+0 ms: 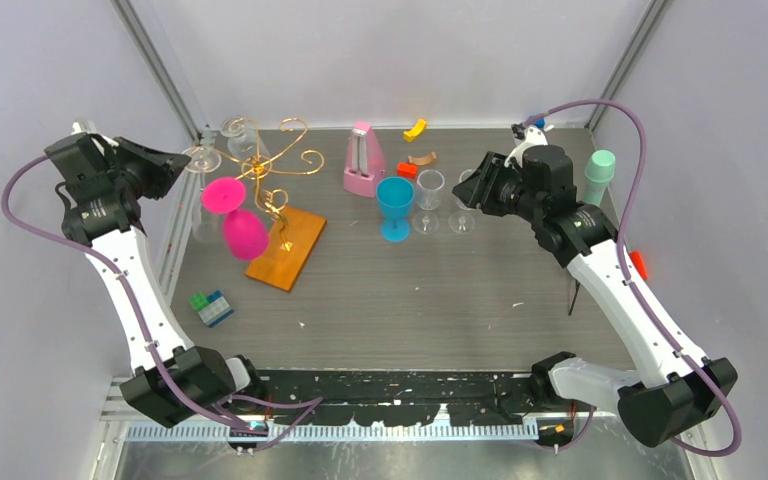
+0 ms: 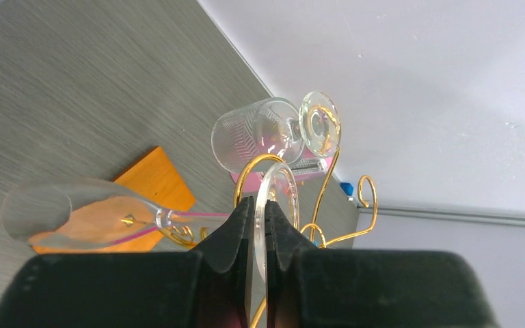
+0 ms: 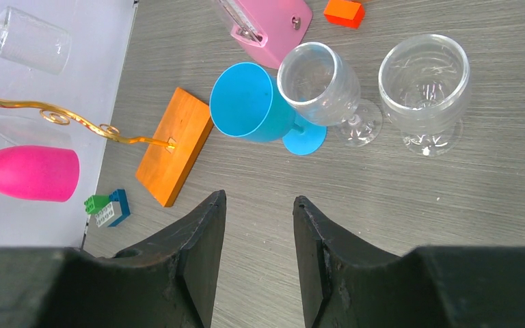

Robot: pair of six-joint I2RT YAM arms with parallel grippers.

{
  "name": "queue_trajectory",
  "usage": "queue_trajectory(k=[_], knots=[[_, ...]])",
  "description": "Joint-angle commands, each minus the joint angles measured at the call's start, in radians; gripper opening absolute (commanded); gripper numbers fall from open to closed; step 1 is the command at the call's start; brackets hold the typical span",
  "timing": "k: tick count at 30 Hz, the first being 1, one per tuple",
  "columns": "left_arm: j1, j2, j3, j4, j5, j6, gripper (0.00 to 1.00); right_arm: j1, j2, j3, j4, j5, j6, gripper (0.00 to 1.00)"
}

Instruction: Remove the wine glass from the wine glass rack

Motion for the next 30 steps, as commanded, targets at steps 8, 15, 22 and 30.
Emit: queue_trajectory(k=[8,15,22,30], knots=[[0.016,-0.043,0.008,0.134,0.053,-0.057,0.0,-0.001,-0.028,0.009,0.037,0.019,-0.005,0.47],[0.018,-0.06,-0.007,0.249,0.079,-0.142,0.0,-0.001,-0.036,0.003,0.034,0.024,0.001,0.47],[0.02,-0.052,-0.035,0.288,0.079,-0.167,0.0,-0.001,-0.038,0.003,0.035,0.03,0.002,0.47],[0.021,-0.036,-0.083,0.408,0.103,-0.205,0.0,-0.001,-0.034,0.003,0.035,0.028,0.002,0.47]])
